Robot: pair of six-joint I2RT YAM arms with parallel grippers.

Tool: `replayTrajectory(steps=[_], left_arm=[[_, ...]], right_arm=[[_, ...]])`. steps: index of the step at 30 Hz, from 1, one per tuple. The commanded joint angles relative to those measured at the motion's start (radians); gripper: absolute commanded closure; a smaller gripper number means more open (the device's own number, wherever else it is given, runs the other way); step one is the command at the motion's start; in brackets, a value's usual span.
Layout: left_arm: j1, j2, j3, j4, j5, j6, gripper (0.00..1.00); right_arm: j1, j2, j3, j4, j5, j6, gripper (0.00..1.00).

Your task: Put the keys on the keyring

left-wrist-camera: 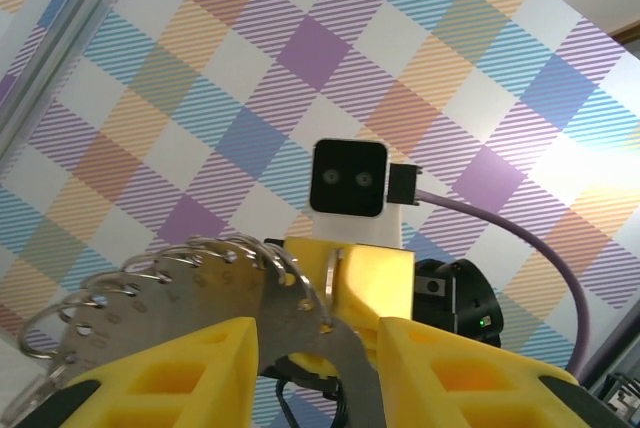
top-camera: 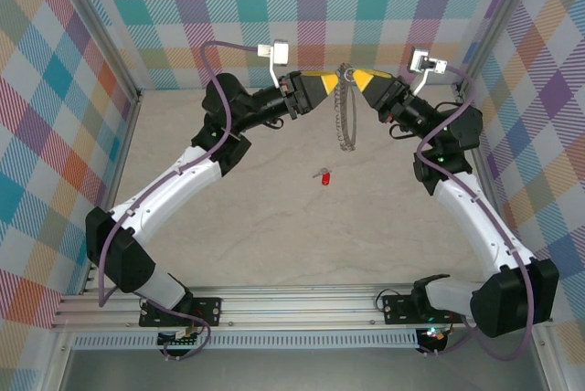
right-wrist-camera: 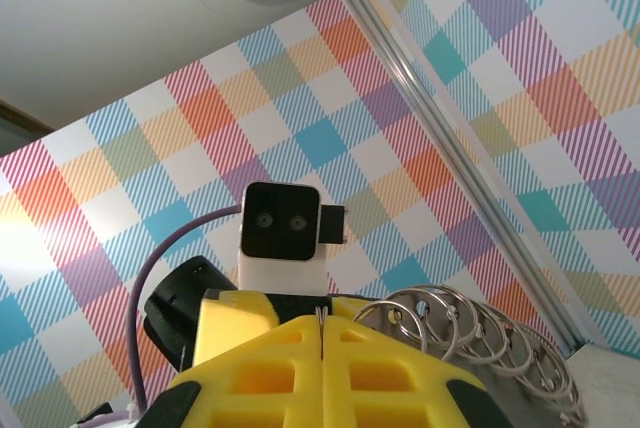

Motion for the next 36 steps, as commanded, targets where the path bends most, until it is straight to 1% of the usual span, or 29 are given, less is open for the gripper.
replayTrajectory(steps=[1, 19, 26, 36], left_arm=[[-0.015, 0.013, 0.02, 0.077, 0.023, -0.021, 0.64], [-0.034, 0.033, 0.052, 0.069, 0.029, -0.01, 0.64], [-0.035, 0.015, 0.037, 0.062, 0.011, 0.009, 0.63], [-0.036, 0.025, 0.046, 0.079, 0.015, 0.003, 0.67]], right_arm=[[0.012, -0.004, 0.008, 0.101, 0.028, 0.03, 1.0], [0.037, 0.011, 0.009, 0.104, 0.017, 0.036, 1.0], [0.037, 0.02, 0.008, 0.122, 0.016, 0.047, 1.0], [0.037, 0.031, 0.003, 0.138, 0.014, 0.065, 1.0]])
